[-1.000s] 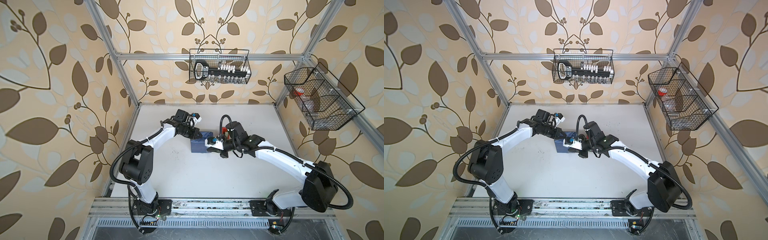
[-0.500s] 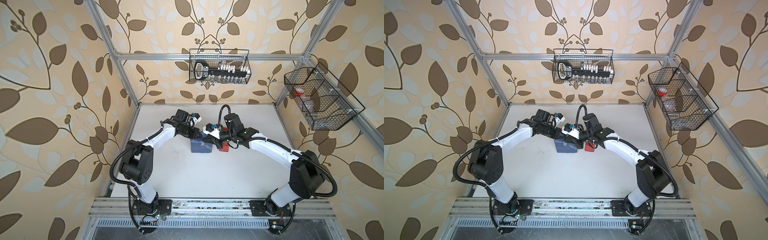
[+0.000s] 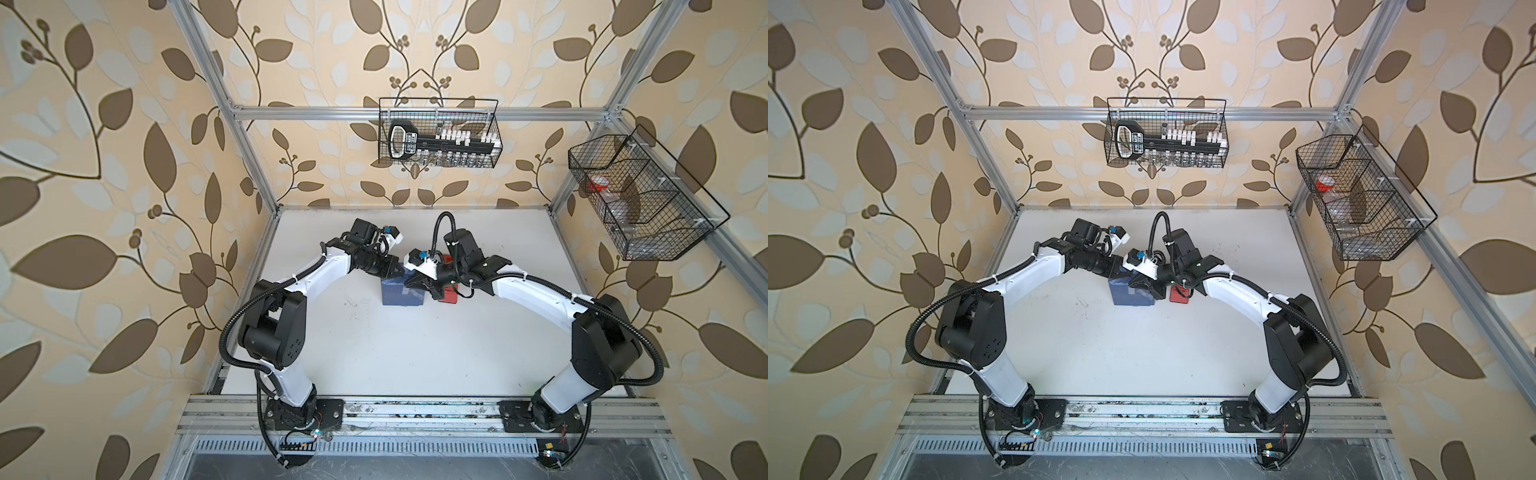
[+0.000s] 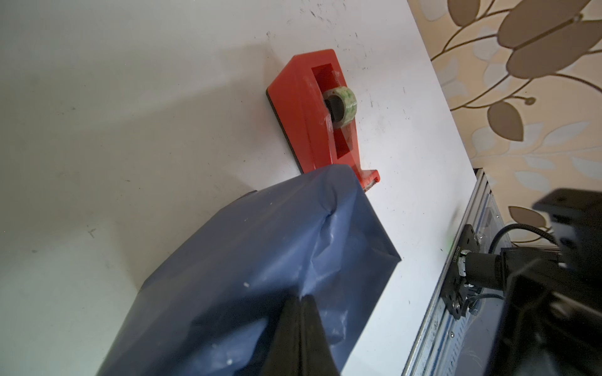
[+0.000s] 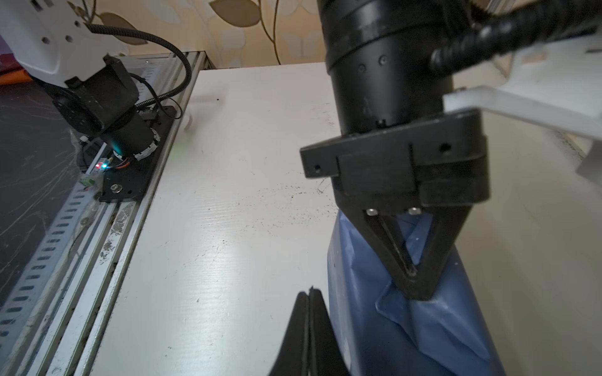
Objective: Wrap a gift box in wrapping paper
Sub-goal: Stick the wrapping paper to the gift box.
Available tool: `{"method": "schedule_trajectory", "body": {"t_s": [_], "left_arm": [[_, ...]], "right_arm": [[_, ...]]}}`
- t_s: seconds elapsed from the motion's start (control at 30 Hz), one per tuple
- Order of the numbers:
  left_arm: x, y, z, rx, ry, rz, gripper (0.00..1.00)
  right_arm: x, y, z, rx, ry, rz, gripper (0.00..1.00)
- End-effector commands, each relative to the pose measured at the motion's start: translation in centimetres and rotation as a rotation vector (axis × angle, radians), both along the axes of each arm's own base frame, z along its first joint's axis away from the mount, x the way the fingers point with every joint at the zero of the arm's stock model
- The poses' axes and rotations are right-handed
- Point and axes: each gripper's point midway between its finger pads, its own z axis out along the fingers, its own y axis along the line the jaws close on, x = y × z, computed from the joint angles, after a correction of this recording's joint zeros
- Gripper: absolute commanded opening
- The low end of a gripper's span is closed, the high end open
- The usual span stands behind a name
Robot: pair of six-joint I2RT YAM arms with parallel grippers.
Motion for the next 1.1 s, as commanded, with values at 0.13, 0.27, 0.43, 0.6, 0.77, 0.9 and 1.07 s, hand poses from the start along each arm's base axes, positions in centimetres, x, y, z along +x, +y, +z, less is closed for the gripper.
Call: {"method": "schedule_trajectory", "body": {"t_s": [0.13, 0.27, 0.43, 0.6, 0.77, 0.9, 1.07], "left_arm": [[-2.4, 3.1, -6.5, 0.207, 0.167, 0.064, 0.0], [-2.4, 3.1, -6.6, 0.206, 0.169, 0.064, 0.0], [-2.4, 3.0, -6.5, 0.205, 0.165, 0.063, 0.0], [-2.4, 3.1, -6.5, 0.204, 0.167, 0.065, 0.0], [-2.5, 3.0, -6.4, 0.204, 0.167, 0.065, 0.0], [-2.5, 3.0, -6.4, 0.202, 0.165, 0.065, 0.0], [-2.5, 3.0, -6.4, 0.198, 0.165, 0.066, 0.0]], "right_arm": [[3.0, 0.3, 0.6, -0.004, -0.065, -0.079, 0.0], [4.3, -0.1, 0.8, 0.001, -0.082, -0.131, 0.0], [4.9, -0.2, -0.6, -0.038, -0.067, -0.153, 0.0], [5.2, -0.1, -2.4, -0.093, -0.075, -0.171, 0.0], [6.2, 0.2, -2.4, -0.107, -0.098, -0.199, 0.0], [6.7, 0.2, -2.9, -0.124, -0.113, -0.223, 0.0], [7.3, 0.5, -1.6, -0.081, -0.154, -0.242, 0.0]]}}
